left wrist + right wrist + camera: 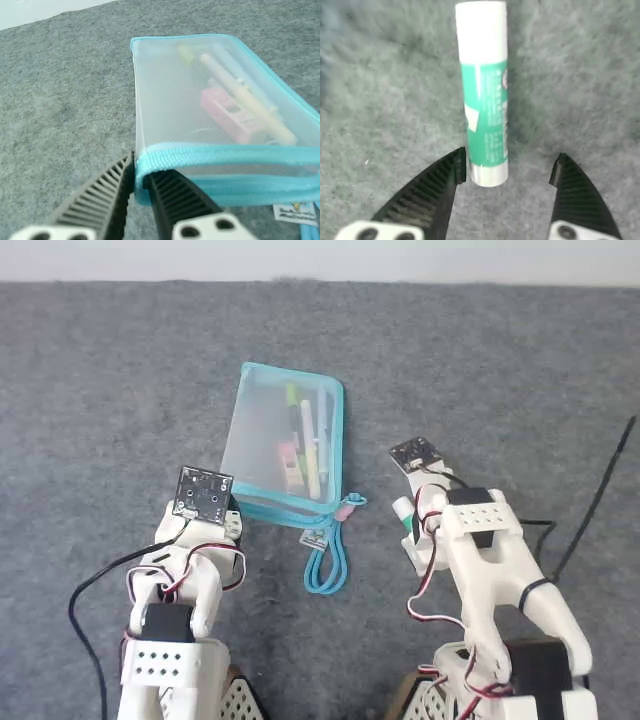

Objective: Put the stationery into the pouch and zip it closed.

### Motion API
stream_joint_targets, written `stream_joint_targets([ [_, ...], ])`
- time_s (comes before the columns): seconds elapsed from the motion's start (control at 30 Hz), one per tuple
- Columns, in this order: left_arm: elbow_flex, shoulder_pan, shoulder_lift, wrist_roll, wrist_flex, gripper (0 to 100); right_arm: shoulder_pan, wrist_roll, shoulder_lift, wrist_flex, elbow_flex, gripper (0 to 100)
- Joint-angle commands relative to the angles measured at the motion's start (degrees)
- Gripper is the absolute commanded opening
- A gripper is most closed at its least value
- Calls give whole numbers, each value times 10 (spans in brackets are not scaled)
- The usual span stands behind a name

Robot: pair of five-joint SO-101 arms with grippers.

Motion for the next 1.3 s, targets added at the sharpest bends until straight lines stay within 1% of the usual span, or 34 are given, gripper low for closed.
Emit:
stream_joint_targets([
  [0.0, -29, -2, -2, 1, -12, 12, 12, 7, -30, -11, -1, 238],
  [0.13, -29, -2, -2, 1, -11, 12, 12, 7, -30, -11, 0, 134],
  [0.33, -27, -2, -2, 1, -11, 12, 13, 6, -30, -11, 0, 80],
  [0.43, -25, -2, -2, 1, -12, 12, 14, 6, -36, -10, 0, 9],
  [0.67, -25, -2, -2, 1, -12, 12, 15, 6, -38, -4, -2, 7],
  [0.73, -25, -2, -2, 1, -13, 12, 21, 6, -52, 15, -6, 7],
  [0.83, -25, 0, -2, 1, -13, 12, 36, 4, -113, 48, -12, 7],
  [0.93, -24, 3, -2, 1, -13, 12, 31, 4, -200, 83, -11, 7],
  [1.03, -24, 4, -2, 1, -13, 12, -15, 3, -281, 136, -11, 7],
  [1.1, -24, 5, -2, 1, -13, 12, -72, 6, -324, 164, -11, 7],
  [1.27, -24, 47, -2, 1, -13, 12, -218, 7, -370, 196, -13, 6],
])
